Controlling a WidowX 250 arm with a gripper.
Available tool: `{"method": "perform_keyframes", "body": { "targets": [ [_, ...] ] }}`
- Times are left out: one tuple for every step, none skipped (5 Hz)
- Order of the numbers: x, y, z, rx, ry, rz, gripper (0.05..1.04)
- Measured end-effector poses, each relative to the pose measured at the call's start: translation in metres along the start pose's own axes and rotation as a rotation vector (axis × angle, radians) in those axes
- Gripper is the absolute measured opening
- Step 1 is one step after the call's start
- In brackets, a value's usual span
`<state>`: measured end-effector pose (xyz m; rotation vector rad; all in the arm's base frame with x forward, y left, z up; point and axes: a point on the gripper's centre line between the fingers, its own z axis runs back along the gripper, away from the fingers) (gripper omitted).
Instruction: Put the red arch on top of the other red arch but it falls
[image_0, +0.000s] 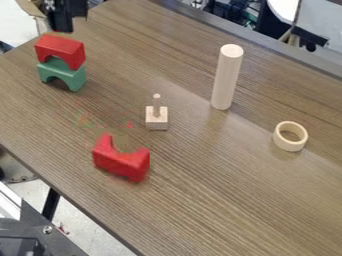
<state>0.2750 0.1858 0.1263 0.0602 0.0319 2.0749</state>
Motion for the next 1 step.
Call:
{"method": "perform_keyframes", "body": {
  "targets": [
    [-0.0017, -0.0004, 0.0187, -0.055, -0.006, -0.004, 0.999]
  ]
}}
